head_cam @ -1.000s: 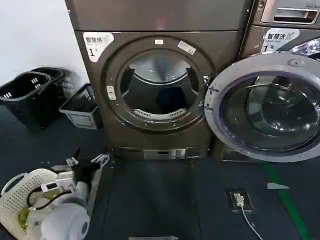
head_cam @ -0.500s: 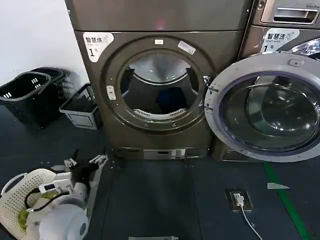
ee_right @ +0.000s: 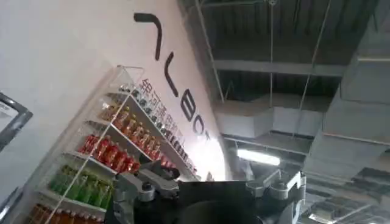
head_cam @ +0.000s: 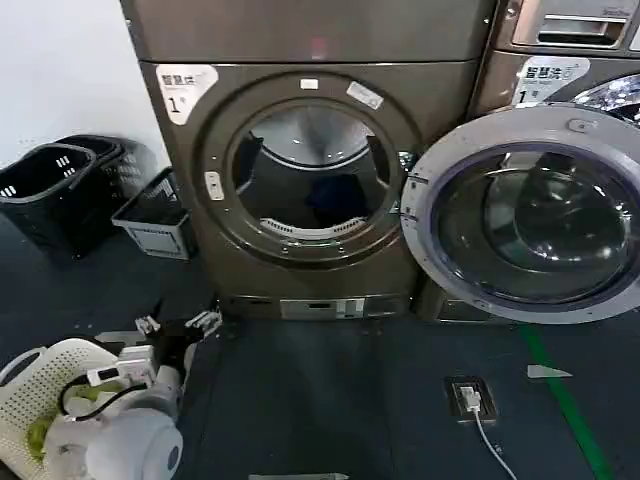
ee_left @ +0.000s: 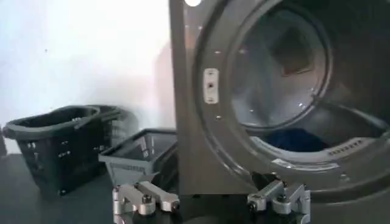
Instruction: Grasp the clothes from the dryer.
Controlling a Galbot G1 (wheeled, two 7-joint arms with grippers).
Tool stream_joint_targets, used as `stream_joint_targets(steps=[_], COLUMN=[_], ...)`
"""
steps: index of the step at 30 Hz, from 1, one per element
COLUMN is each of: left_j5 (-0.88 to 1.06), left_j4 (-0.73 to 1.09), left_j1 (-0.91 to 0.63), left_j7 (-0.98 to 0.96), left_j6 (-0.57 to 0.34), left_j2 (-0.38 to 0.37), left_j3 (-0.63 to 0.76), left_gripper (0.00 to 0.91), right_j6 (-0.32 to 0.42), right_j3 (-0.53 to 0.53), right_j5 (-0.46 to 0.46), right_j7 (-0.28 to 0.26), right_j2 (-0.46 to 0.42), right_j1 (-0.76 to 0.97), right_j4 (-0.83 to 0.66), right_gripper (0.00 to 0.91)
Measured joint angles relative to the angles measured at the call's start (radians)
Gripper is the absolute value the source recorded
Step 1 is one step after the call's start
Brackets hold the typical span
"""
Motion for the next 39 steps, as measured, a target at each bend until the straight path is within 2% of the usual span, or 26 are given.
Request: stream_joint_targets(steps=[22, 39], left_j5=[0.027, 0.05], left_j4=[0.012, 0.026], left_j1=[-0.027, -0.042], left_j7=[0.049, 0.084], left_j6=[-0.024, -0.084], left_j2=[-0.003, -0.004], left_j3=[0.041, 0.066], left_gripper=[0.907, 0.907], right_j6=[0.003, 0.038], right_j3=[0.009, 0.005], right_j5=[0.012, 0.041], right_j7=[-0.006, -0.03], right_j2=[-0.002, 0.0], right_j1=[-0.003, -0.001], right_j4=[0.001, 0.001], right_gripper=[0.907, 0.907])
